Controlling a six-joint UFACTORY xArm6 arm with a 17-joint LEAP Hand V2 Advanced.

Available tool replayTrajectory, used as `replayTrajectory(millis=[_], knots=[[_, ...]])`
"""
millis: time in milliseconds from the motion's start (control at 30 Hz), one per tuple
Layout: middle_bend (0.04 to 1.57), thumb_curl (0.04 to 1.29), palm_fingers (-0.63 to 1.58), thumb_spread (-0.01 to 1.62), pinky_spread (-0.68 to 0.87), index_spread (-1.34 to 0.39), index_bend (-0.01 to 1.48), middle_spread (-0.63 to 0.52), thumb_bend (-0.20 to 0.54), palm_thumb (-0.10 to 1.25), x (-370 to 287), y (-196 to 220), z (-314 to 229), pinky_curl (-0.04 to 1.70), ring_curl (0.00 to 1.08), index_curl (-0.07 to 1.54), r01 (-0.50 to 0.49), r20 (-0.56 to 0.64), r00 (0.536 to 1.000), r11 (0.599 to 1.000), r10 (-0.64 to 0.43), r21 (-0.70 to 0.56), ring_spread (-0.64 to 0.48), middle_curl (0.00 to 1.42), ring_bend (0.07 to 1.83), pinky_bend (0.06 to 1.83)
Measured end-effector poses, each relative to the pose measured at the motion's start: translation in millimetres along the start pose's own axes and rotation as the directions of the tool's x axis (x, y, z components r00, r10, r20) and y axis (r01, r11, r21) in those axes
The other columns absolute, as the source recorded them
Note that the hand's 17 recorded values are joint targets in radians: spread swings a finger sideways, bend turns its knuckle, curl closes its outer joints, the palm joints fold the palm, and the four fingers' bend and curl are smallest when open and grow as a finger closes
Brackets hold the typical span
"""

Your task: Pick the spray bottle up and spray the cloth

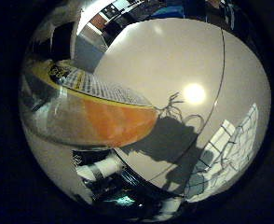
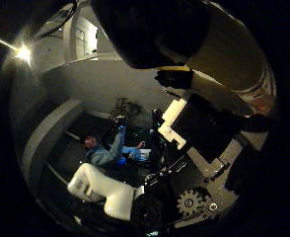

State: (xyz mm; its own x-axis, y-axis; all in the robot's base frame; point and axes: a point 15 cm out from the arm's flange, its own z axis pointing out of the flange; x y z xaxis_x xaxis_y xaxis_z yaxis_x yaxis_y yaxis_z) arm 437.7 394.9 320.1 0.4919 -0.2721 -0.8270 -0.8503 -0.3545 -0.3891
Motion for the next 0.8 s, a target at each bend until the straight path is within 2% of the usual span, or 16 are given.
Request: replayTrajectory(millis=[233, 533, 800], knots=[[1.38, 0.44, 1.11, 1.08, -0.21, -0.21, 1.19, -0.13, -0.016, 1.06, 58.6, 13.1, -24.8, 1.25, 0.85, 0.86, -0.023, 0.008, 1.0, 0.997, 0.022, 0.077, -0.24, 0.8, 1.33, 1.08], [1.39, 0.45, 1.11, 1.08, -0.21, -0.21, 1.19, -0.13, -0.015, 1.04, 117.9, 34.4, -29.5, 1.25, 0.85, 0.86, -0.072, -0.009, 0.997, 0.995, 0.073, 0.074, -0.24, 0.8, 1.33, 1.08], [1.36, 0.44, 1.1, 1.08, -0.22, -0.21, 1.16, -0.13, -0.016, 1.02, 130.3, 41.4, -24.9, 1.22, 0.84, 0.86, -0.067, -0.008, 0.998, 0.996, 0.068, 0.065, -0.23, 0.79, 1.31, 1.06]])
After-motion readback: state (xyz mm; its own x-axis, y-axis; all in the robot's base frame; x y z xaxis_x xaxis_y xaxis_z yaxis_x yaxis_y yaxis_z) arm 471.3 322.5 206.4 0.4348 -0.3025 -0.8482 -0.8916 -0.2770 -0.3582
